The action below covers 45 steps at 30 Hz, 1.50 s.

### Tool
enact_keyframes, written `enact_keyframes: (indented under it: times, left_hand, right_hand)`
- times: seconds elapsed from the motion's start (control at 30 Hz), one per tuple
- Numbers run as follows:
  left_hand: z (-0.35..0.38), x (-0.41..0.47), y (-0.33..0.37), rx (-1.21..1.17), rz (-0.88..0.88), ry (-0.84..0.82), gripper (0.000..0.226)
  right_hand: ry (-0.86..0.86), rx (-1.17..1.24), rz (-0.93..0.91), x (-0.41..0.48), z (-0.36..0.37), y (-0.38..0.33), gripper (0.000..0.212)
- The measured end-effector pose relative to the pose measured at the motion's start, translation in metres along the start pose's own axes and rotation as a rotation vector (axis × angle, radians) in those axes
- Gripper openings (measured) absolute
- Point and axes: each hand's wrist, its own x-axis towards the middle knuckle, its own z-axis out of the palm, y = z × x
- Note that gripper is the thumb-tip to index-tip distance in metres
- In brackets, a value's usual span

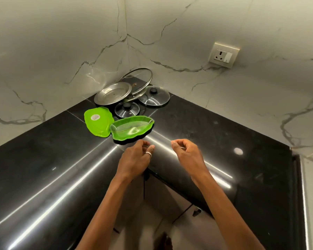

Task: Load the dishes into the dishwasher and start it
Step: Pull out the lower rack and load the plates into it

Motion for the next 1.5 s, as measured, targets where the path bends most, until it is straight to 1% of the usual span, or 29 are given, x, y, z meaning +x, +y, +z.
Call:
enact_keyframes:
  times: [0.2, 0.33, 0.43, 0.5, 0.57, 0.67, 0.77, 0.83, 0.93, 1.13, 1.2, 1.27, 1.33, 1.4, 1.5]
  left_hand:
    - [-0.001, 0.050, -0.010, 0.011, -0.029, -0.026, 0.029]
    - [-0.013, 0.082, -0.031, 0.016, -0.072, -0.050, 0.025]
    - [-0.024, 0.105, -0.054, 0.021, -0.128, -0.057, 0.033]
    - [-0.032, 0.122, -0.068, 0.011, -0.161, -0.051, 0.032]
    - [-0.039, 0.138, -0.084, -0.011, -0.199, -0.039, 0.027]
    - [-0.047, 0.154, -0.106, -0.001, -0.259, 0.020, 0.024]
    - [-0.047, 0.163, -0.121, 0.081, -0.356, 0.070, 0.030]
    - [-0.043, 0.170, -0.132, 0.137, -0.442, 0.070, 0.040]
    - [-0.031, 0.181, -0.147, 0.145, -0.532, 0.045, 0.050]
    - [-0.016, 0.200, -0.158, -0.034, -0.672, 0.075, 0.055]
    - [-0.007, 0.210, -0.175, -0.133, -0.713, 0.111, 0.051]
    - [-0.007, 0.209, -0.170, -0.255, -0.686, 0.132, 0.037]
    - [-0.017, 0.202, -0.147, -0.374, -0.629, 0.153, 0.022]
    - [-0.024, 0.200, -0.137, -0.443, -0.598, 0.155, 0.019]
    - [-0.035, 0.201, -0.137, -0.486, -0.594, 0.138, 0.024]
  right_hand:
    - [-0.015, -0.013, 0.015, 0.055, 0.024, -0.002, 0.022]
    - [-0.007, -0.014, 0.044, 0.086, 0.053, -0.003, 0.022]
    - [-0.018, -0.103, 0.049, 0.107, 0.077, -0.006, 0.023]
    - [-0.044, -0.199, 0.034, 0.122, 0.095, -0.006, 0.024]
    - [-0.055, -0.388, -0.101, 0.137, 0.113, 0.002, 0.026]
    - [-0.137, -0.667, -0.304, 0.157, 0.141, 0.019, 0.028]
    - [-0.196, -0.851, -0.411, 0.173, 0.162, 0.029, 0.024]
    - [-0.229, -0.935, -0.458, 0.179, 0.173, 0.033, 0.022]
    - [-0.253, -1.022, -0.487, 0.185, 0.182, 0.038, 0.023]
    - [-0.252, -1.078, -0.519, 0.190, 0.188, 0.045, 0.027]
    - [-0.243, -1.088, -0.533, 0.191, 0.187, 0.046, 0.029]
    - [-0.231, -1.108, -0.547, 0.192, 0.184, 0.046, 0.036]
    - [-0.215, -1.132, -0.554, 0.194, 0.179, 0.045, 0.049]
    - [-0.202, -1.138, -0.547, 0.196, 0.174, 0.044, 0.060]
    - [-0.221, -1.130, -0.559, 0.198, 0.169, 0.047, 0.064]
